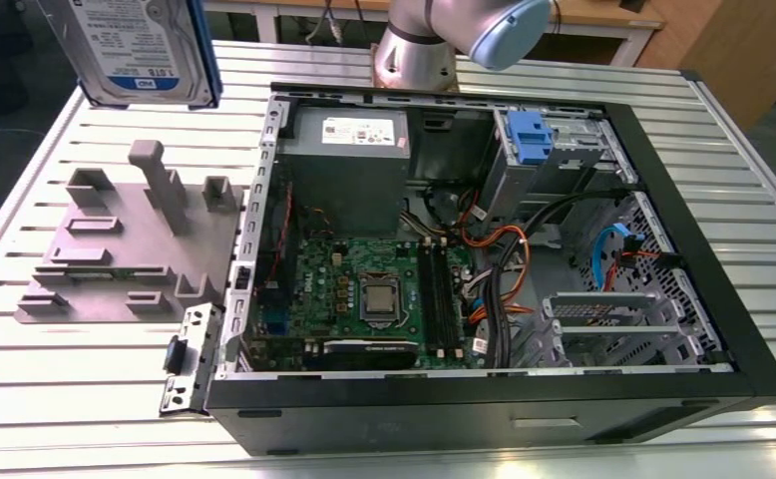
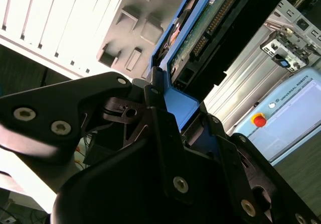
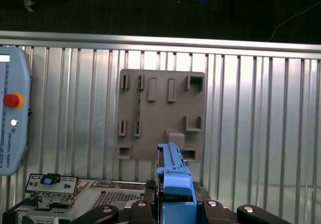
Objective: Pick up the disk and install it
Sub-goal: 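Pick up the disk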
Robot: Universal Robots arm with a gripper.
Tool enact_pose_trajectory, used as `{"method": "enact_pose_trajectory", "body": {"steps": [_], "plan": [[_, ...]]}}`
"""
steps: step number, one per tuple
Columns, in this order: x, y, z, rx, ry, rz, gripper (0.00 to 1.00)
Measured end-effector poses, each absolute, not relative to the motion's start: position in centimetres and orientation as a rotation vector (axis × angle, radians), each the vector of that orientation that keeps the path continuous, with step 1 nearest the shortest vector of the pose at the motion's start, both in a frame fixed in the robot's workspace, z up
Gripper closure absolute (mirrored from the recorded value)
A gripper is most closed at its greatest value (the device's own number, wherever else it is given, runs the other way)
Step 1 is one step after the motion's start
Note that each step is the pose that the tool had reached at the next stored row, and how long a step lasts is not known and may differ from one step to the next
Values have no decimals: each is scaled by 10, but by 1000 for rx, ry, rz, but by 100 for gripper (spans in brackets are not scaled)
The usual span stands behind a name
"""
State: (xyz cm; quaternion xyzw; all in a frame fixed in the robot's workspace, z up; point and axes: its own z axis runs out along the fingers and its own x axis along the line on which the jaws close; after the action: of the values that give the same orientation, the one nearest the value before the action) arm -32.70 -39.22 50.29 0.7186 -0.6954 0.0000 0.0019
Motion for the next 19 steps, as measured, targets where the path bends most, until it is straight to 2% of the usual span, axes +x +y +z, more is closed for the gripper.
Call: {"method": "enact_pose_trajectory", "body": {"steps": [19], "plan": [[-318,-393,503,2255,-2182,0,64]]}}
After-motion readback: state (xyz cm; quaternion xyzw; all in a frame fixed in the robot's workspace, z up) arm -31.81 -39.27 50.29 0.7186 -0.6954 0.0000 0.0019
